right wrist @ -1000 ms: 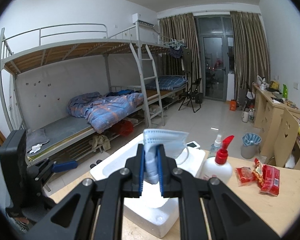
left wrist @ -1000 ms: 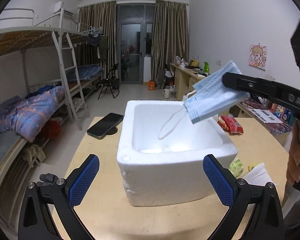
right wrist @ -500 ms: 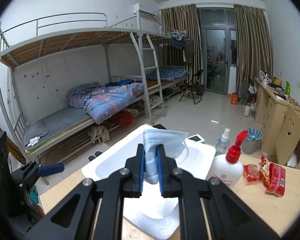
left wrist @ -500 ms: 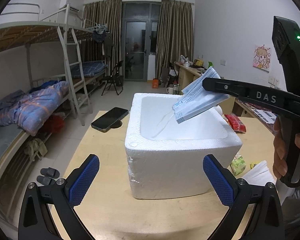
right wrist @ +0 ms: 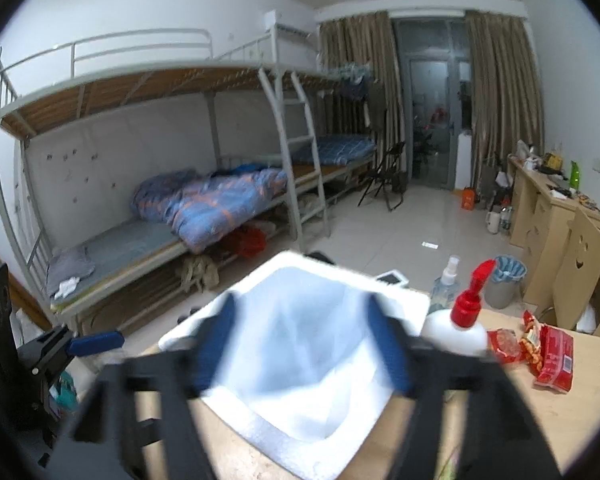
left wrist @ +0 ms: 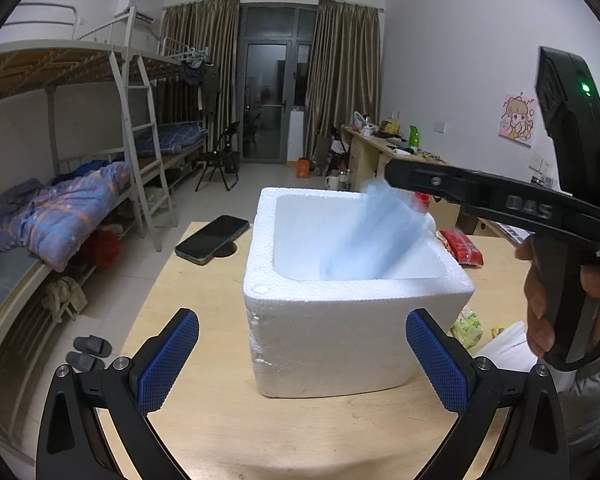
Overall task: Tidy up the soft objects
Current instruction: 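Lower the blue mask into the foam box and open the right gripper, then move both open grippers back toward the remaining masks on the table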
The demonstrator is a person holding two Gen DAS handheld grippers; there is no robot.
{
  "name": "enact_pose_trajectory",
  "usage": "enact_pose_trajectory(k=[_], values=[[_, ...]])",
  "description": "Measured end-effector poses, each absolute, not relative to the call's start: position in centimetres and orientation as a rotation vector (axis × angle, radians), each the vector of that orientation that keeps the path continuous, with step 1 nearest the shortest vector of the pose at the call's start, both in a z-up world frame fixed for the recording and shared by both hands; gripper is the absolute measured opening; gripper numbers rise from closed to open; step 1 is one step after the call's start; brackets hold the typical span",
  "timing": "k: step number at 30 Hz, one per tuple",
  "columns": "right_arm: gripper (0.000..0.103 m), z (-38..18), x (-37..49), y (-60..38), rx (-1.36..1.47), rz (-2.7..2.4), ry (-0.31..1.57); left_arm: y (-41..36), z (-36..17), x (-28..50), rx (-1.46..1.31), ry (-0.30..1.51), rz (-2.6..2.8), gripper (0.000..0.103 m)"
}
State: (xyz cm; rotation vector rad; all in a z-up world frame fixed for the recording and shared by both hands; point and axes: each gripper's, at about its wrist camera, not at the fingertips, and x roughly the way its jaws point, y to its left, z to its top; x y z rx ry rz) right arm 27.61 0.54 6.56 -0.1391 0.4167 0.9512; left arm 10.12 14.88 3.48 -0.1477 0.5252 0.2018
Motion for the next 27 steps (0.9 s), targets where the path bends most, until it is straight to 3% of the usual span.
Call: enact_pose_trajectory(k=[4,27], values=[[0.103,6.9,27.2,0.0,-0.143,0.949,0.38,15.2,3.6,10.0,-0.156,0.523,0.207,0.103],[0.103,6.7,26.2,-1.0,-0.186,0.92,0.39,13.7,3.7,9.9,-0.13,0.52,0.207,0.103]])
